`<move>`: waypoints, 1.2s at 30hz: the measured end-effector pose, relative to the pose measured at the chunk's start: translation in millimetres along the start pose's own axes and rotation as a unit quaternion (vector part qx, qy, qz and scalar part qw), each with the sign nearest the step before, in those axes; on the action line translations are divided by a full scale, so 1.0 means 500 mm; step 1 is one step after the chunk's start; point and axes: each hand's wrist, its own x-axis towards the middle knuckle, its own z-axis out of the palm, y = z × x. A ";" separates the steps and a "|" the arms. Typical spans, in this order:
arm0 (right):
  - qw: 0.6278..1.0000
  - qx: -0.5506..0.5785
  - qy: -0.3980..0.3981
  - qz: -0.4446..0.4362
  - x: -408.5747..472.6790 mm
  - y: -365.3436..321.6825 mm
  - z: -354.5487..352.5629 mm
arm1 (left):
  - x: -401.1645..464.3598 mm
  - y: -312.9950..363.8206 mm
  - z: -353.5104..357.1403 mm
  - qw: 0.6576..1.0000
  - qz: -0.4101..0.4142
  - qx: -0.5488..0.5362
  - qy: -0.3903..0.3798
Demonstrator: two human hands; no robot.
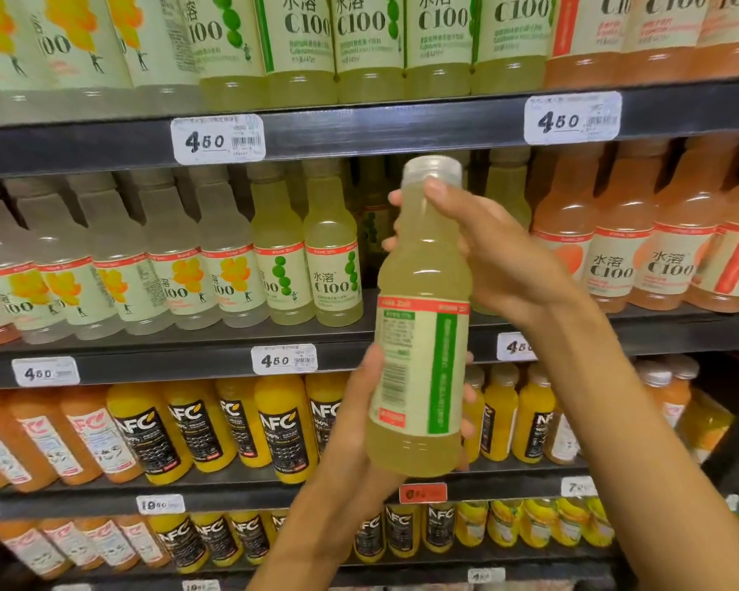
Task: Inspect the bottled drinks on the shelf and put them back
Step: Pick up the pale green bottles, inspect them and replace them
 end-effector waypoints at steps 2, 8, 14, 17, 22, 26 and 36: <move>0.992 0.126 -0.027 0.018 0.005 0.013 0.009 | 0.008 0.000 0.009 0.998 -0.027 -0.036 -0.040; 0.990 0.135 0.039 -0.027 -0.001 0.029 0.016 | -0.001 0.000 -0.019 0.985 0.035 0.131 0.102; 0.975 -0.078 0.203 -0.044 0.019 0.035 0.038 | 0.027 -0.010 -0.021 0.901 0.143 0.347 0.218; 0.964 -0.082 0.248 -0.049 0.039 0.039 0.037 | 0.049 0.000 -0.030 0.852 0.153 0.439 0.241; 0.960 -0.065 0.266 -0.051 0.066 0.055 0.029 | 0.086 0.027 -0.068 0.803 0.126 0.520 0.263; 0.962 -0.053 0.263 -0.047 0.090 0.053 0.019 | 0.108 0.042 -0.101 0.815 0.159 0.481 0.281; 0.953 -0.213 0.213 -0.044 0.145 0.069 0.005 | 0.162 0.036 -0.128 0.786 0.165 0.497 0.329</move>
